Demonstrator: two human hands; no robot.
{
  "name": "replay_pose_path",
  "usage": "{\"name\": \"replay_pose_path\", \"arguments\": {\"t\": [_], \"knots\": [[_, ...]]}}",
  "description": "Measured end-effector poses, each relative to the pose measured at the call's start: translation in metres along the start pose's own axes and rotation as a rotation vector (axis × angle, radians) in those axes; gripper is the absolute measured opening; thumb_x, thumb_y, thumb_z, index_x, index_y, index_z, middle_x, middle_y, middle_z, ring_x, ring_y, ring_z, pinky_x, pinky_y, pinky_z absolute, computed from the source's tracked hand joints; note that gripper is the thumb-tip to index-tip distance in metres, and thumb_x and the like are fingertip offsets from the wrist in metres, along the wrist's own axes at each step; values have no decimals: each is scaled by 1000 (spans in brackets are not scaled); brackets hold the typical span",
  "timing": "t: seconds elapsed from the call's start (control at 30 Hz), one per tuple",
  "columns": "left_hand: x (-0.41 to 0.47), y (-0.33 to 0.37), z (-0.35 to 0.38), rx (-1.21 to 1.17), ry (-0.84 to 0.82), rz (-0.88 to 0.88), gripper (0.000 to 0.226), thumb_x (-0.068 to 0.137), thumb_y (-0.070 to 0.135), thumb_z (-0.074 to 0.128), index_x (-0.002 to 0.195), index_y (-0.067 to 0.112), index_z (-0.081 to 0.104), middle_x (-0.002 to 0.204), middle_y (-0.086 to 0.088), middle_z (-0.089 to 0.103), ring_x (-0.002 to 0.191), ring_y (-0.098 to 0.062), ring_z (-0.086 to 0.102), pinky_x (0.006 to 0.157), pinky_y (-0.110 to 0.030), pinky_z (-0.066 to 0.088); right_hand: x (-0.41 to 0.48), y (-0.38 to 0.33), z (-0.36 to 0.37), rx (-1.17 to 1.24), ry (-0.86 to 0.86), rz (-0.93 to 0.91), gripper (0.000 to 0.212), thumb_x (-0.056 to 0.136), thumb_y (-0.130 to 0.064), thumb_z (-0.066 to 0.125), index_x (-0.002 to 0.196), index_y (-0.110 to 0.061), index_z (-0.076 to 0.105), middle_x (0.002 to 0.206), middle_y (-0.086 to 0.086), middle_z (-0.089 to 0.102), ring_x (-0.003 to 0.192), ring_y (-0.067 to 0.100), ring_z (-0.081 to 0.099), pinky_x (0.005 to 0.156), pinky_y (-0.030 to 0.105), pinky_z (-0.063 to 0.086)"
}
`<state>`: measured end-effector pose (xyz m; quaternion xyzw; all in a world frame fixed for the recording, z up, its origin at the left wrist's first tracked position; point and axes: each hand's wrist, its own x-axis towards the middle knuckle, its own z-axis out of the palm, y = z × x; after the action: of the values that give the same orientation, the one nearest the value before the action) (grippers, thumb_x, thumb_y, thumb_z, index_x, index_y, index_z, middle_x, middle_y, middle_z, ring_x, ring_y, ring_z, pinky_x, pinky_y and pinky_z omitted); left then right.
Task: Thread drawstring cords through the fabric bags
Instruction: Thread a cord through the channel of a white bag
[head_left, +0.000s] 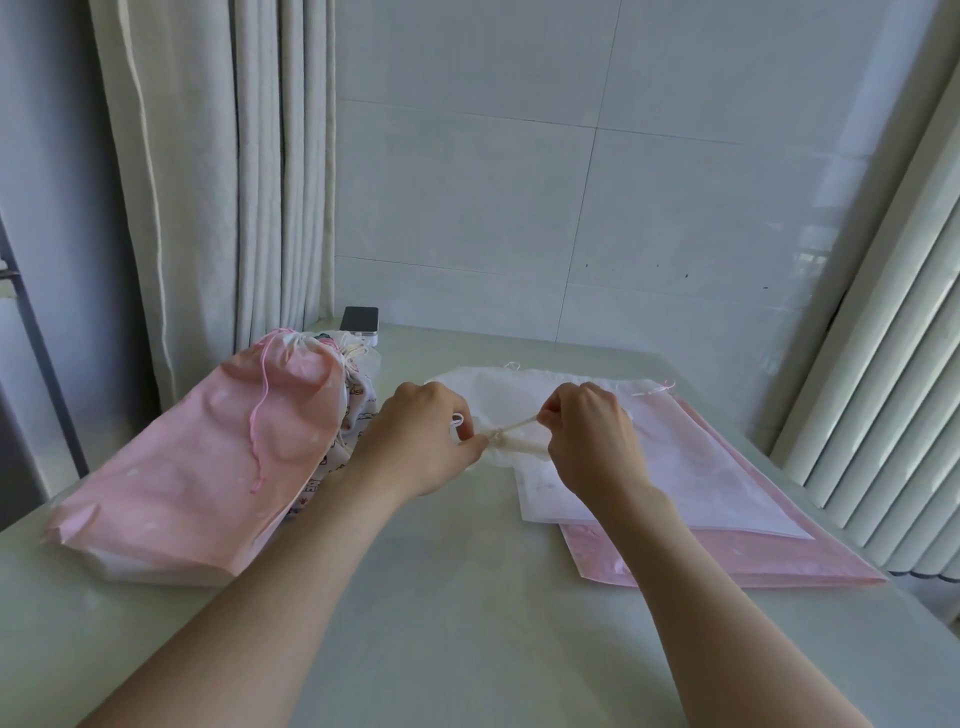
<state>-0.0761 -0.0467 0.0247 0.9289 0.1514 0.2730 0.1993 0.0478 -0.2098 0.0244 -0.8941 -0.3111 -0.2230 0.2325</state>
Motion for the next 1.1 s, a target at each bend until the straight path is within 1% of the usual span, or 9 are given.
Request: {"name": "replay_pose_path", "arguments": {"t": [0.17, 0.27, 0.4, 0.6, 0.67, 0.73, 0.9, 1.0, 1.1], "knots": [[0, -3, 1, 19, -3, 22, 24, 87, 52, 77, 80, 30, 75, 79, 9, 61, 90, -21, 61, 81, -38, 57, 1, 1, -3, 51, 51, 45, 15, 102, -14, 59, 92, -8, 68, 95, 8, 66, 84, 29, 56, 68, 40, 47], [2, -5, 0, 12, 1, 6, 24, 88, 49, 78, 77, 28, 74, 81, 6, 65, 95, -22, 58, 82, -36, 54, 2, 7, -2, 99, 30, 108, 20, 100, -13, 61, 81, -8, 66, 92, 5, 71, 78, 25, 56, 65, 38, 48], [2, -4, 1, 13, 13, -8, 26, 90, 47, 76, 78, 24, 76, 81, 6, 68, 88, -18, 54, 77, -29, 47, 2, 6, -3, 155, 53, 122, 19, 97, -9, 63, 78, -6, 65, 88, 6, 71, 79, 26, 58, 68, 40, 52], [-1, -6, 8, 45, -17, -100, 39, 76, 67, 77, 77, 28, 77, 96, 2, 75, 97, -20, 68, 82, -35, 58, 0, 1, -5, 203, 73, 103, 12, 100, -10, 58, 88, -8, 63, 93, 5, 67, 83, 26, 55, 70, 40, 47], [-1, -6, 11, 66, -10, -95, 23, 82, 53, 77, 86, 30, 80, 98, 0, 76, 98, -24, 69, 79, -33, 56, 0, 0, -3, 203, 76, 98, 12, 102, -11, 56, 91, -9, 62, 95, 6, 65, 85, 27, 55, 72, 41, 47], [0, -7, 11, 89, 14, -95, 11, 85, 39, 75, 83, 29, 77, 91, -1, 75, 92, -28, 69, 73, -33, 55, 0, 1, -2, 206, 89, 101, 12, 102, -10, 56, 91, -9, 62, 97, 7, 64, 85, 27, 55, 72, 41, 47], [2, -14, 12, 140, 38, -103, 13, 79, 18, 62, 66, 18, 59, 75, -4, 65, 77, -37, 63, 63, -37, 54, 1, 7, 1, 174, 85, 106, 11, 100, -9, 60, 90, -10, 63, 99, 8, 68, 83, 26, 56, 69, 38, 43], [2, -13, 11, 232, 23, -86, 8, 80, 13, 60, 73, 14, 62, 84, -3, 59, 84, -37, 63, 62, -34, 46, 1, 6, 1, 148, 62, 95, 12, 100, -11, 61, 89, -10, 65, 97, 7, 69, 83, 27, 59, 70, 40, 50], [1, -12, 9, 320, 24, -99, 8, 86, 15, 63, 93, 14, 67, 106, -5, 60, 99, -36, 65, 69, -36, 49, -1, 2, -1, 89, 57, 98, 13, 102, -15, 59, 92, -13, 66, 96, 3, 68, 81, 27, 58, 62, 36, 42]]}}
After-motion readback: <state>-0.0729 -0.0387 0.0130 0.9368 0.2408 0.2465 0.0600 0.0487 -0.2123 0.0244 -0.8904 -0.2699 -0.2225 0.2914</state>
